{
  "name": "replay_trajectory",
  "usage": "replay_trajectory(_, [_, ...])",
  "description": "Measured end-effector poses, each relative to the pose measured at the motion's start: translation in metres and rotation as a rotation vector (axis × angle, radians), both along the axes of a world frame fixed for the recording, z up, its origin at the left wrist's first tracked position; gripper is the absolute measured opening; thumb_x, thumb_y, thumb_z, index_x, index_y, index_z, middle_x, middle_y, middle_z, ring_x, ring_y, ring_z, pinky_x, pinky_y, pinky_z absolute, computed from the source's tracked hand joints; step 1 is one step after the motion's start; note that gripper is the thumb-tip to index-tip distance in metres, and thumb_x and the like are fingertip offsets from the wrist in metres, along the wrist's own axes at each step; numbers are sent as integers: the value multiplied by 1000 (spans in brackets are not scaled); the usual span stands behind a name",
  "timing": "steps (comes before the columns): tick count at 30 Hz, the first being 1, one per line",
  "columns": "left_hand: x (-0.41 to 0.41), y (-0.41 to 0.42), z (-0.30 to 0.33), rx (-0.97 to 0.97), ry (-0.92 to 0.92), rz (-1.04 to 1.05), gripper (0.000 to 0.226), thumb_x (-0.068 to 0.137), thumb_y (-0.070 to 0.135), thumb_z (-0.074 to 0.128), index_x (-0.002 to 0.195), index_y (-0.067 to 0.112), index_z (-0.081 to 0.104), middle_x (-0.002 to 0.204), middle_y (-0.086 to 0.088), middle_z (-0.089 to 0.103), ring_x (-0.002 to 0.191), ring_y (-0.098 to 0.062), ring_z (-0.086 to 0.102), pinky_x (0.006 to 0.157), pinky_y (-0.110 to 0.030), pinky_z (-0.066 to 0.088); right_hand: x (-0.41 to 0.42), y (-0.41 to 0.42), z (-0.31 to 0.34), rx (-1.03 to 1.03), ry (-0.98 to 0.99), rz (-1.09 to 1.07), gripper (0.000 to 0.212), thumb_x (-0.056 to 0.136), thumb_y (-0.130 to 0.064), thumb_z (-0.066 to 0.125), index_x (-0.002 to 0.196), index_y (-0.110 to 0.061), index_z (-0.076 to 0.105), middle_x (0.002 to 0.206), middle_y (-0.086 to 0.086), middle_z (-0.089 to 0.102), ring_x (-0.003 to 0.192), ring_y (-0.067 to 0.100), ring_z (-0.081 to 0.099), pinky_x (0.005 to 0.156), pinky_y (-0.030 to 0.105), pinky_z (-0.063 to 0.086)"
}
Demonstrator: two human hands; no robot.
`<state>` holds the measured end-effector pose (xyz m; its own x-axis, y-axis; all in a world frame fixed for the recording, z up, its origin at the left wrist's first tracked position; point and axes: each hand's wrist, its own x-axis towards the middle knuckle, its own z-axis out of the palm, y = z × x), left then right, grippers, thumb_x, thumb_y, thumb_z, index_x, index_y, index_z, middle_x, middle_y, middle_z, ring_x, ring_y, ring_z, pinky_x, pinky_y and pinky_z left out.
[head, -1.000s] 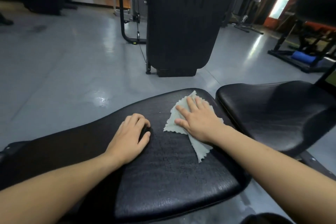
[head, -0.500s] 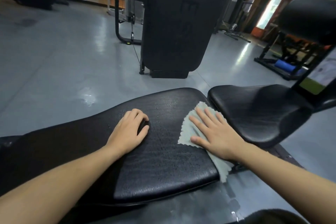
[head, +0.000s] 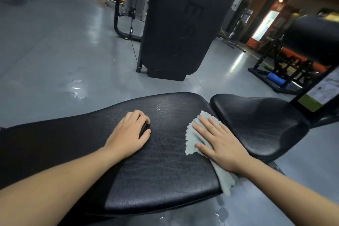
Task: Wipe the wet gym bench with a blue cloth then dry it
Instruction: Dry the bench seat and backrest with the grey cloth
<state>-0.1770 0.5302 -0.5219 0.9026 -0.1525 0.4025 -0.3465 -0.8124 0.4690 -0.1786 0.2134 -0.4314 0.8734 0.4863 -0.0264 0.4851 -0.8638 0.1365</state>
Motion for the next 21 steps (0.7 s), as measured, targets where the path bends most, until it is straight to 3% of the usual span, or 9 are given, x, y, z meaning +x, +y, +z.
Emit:
replay_trajectory(4, [3, 0, 0, 7, -17, 0, 24, 89, 46, 42, 105, 30, 50, 107, 15, 41, 102, -9, 42, 90, -29, 39, 61, 2, 1, 136, 29, -26, 93, 84, -85, 8, 158, -32, 21, 167, -9, 7, 151, 2, -9, 125, 31, 3])
replay_trajectory(7, [5, -2, 0, 4, -21, 9, 23, 89, 46, 41, 103, 31, 49, 106, 16, 40, 101, -8, 41, 89, -27, 37, 102, 9, -2, 183, 74, -75, 80, 90, -75, 27, 158, -33, 22, 167, -10, 8, 152, 3, -6, 125, 33, 4])
replay_trajectory(10, [6, -2, -1, 5, -19, 13, 19, 89, 45, 41, 102, 33, 47, 104, 18, 39, 101, -8, 41, 88, -26, 37, 137, 26, 2, 206, 104, -118, 69, 95, -64, 43, 156, -36, 25, 163, -5, 18, 150, 13, 11, 121, 32, 15])
replay_trajectory(15, [7, -4, -1, 15, -15, 22, 16, 88, 44, 43, 100, 33, 45, 105, 17, 39, 102, -9, 43, 89, -28, 39, 187, 64, 8, 80, 127, -184, 70, 91, -75, 35, 149, -35, 35, 142, -1, 46, 134, 22, 41, 102, 43, 40])
replay_trajectory(18, [6, -4, 1, 19, -13, 25, 16, 89, 45, 43, 101, 34, 45, 105, 18, 38, 102, -8, 42, 90, -26, 37, 198, 97, 4, -35, 108, -94, 65, 93, -74, 29, 137, -30, 48, 131, 0, 55, 125, 24, 49, 85, 40, 39])
replay_trajectory(21, [6, -4, 1, 18, -6, 20, 16, 89, 45, 43, 101, 35, 45, 106, 18, 38, 102, -7, 42, 89, -26, 38, 201, 119, -4, -89, 82, -10, 61, 94, -73, 25, 126, -29, 52, 126, 1, 59, 120, 26, 53, 78, 39, 33])
